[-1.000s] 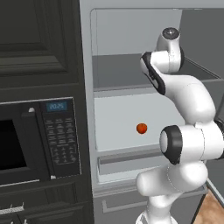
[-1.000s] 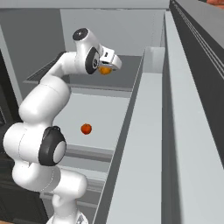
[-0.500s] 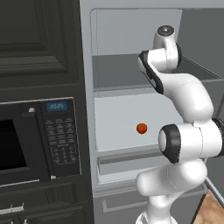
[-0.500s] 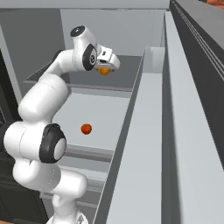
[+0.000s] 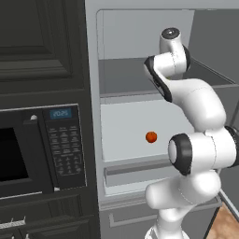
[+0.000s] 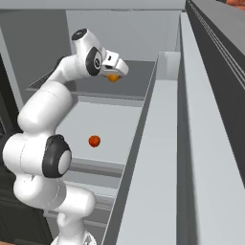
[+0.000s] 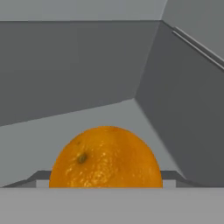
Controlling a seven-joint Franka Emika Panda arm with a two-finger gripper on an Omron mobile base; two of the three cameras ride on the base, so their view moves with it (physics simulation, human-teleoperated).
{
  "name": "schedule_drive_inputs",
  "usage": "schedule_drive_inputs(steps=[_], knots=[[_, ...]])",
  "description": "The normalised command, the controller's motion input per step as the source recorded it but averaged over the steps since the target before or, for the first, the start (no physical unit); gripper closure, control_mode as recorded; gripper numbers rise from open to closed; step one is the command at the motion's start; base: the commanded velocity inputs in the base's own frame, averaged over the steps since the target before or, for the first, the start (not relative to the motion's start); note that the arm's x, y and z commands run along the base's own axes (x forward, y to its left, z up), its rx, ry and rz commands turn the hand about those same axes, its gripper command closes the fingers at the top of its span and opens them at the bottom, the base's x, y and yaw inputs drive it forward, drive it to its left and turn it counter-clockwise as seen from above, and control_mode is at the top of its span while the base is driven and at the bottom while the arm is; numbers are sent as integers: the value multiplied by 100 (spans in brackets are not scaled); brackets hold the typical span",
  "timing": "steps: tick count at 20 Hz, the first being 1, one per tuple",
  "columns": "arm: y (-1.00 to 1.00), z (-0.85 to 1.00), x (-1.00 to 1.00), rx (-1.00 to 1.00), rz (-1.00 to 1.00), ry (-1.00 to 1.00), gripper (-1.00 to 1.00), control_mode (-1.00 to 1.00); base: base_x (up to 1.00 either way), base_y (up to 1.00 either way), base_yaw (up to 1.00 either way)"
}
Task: Retrieve the orange and apple from the fridge and place them into the bowl on the dining table.
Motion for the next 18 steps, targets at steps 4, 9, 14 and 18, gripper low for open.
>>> schedule_drive_inputs(steps=[4,9,14,18], knots=[[-1,-4,-5,0,0,0,100,-100,0,0,0],[-7,5,-95,0,26,-25,100,-100,0,0,0],[0,23,-100,0,34,-28,100,-100,0,0,0],[4,0,-100,2,39,-14,100,-100,0,0,0]])
